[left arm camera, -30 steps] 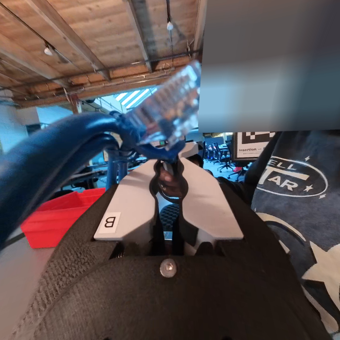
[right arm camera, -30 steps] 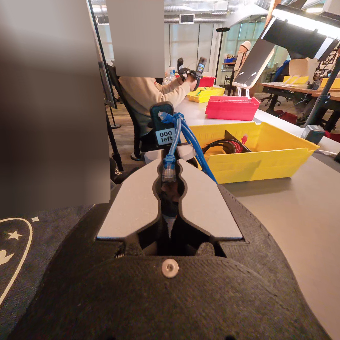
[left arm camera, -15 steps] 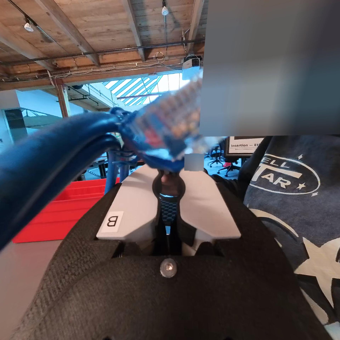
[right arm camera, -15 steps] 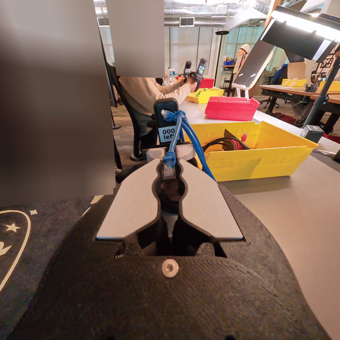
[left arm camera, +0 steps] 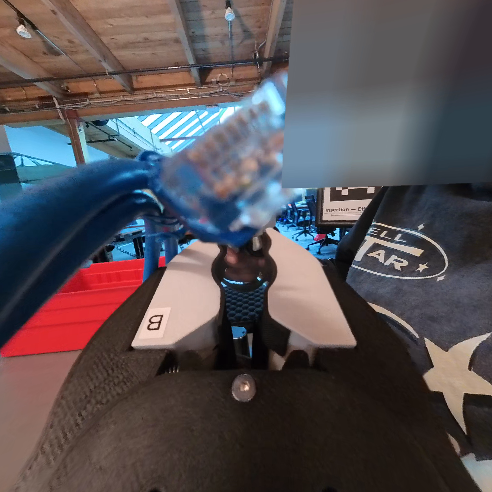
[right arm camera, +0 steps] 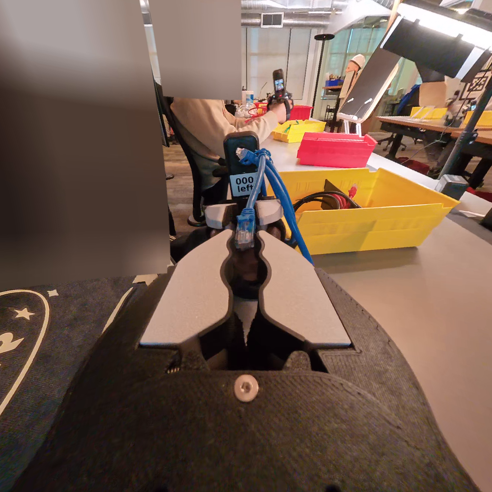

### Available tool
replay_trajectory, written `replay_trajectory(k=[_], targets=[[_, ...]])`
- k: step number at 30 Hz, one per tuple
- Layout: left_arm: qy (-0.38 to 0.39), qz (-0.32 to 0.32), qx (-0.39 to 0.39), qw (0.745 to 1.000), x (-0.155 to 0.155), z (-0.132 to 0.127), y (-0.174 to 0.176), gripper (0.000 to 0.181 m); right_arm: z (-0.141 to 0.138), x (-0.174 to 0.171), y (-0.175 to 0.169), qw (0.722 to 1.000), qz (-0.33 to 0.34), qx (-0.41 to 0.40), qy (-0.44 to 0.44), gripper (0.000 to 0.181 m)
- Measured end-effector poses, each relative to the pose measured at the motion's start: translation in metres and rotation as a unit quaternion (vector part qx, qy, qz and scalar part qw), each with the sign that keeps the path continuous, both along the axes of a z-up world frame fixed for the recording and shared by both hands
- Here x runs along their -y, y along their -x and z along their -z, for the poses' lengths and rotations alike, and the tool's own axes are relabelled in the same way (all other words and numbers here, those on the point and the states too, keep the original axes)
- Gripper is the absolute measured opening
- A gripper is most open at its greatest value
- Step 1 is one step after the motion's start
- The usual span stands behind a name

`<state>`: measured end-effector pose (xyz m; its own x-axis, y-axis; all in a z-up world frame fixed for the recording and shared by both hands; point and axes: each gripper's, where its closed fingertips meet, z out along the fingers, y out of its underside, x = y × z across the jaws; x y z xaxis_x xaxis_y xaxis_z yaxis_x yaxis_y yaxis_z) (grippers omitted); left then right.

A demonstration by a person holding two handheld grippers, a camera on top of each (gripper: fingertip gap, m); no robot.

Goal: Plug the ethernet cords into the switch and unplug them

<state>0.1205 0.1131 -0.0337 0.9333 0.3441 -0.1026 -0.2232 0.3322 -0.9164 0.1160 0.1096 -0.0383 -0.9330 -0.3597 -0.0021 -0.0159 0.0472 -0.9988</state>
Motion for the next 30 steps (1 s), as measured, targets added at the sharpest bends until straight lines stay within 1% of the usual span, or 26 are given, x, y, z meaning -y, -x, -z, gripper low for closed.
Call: replay_trajectory(k=[3,5,7,13,16,18,21,23,24,26,27,30], targets=[[0.005,-0.001,0.009,1.000,-0.001,0.002,0.002,0.022,0.005,0.000,0.000,1.000,-0.004,-0.001,-0.015,0.012],[0.004,-0.002,0.013,1.000,-0.001,0.003,0.003,0.015,0.006,0.000,-0.002,1.000,-0.009,0.000,-0.020,0.012],[0.007,-0.001,0.018,1.000,-0.001,0.004,0.004,0.013,0.007,0.001,-0.003,1.000,-0.010,-0.003,-0.024,0.012],[0.015,0.001,0.027,1.000,-0.002,0.007,0.005,0.013,0.011,0.000,-0.001,0.999,-0.012,-0.003,-0.033,0.012],[0.020,-0.022,0.013,0.999,-0.003,0.006,0.009,0.012,0.009,-0.002,0.003,0.999,0.003,-0.037,-0.026,0.012],[0.022,-0.042,0.005,0.999,-0.002,0.006,0.012,0.012,0.000,-0.010,0.014,0.997,0.033,-0.066,-0.013,0.026],[0.013,-0.064,0.012,0.998,0.006,0.006,0.019,0.012,-0.003,-0.032,0.034,0.992,0.074,-0.101,-0.028,0.037],[0.011,-0.072,0.014,0.997,0.008,0.008,0.023,0.012,0.013,-0.047,0.042,0.985,0.077,-0.128,-0.084,0.043],[0.013,-0.073,0.013,0.997,0.007,0.008,0.023,0.012,0.029,-0.055,0.042,0.978,0.059,-0.154,-0.127,0.047],[0.018,-0.076,0.013,0.997,0.005,0.010,0.024,0.012,0.058,-0.067,0.045,0.954,0.029,-0.224,-0.198,0.054],[0.021,-0.080,0.014,0.997,0.005,0.011,0.025,0.013,0.068,-0.068,0.046,0.942,0.019,-0.253,-0.221,0.054],[0.023,-0.082,0.006,0.996,0.004,0.011,0.025,0.012,0.098,-0.065,0.035,0.914,-0.037,-0.297,-0.275,0.055]])
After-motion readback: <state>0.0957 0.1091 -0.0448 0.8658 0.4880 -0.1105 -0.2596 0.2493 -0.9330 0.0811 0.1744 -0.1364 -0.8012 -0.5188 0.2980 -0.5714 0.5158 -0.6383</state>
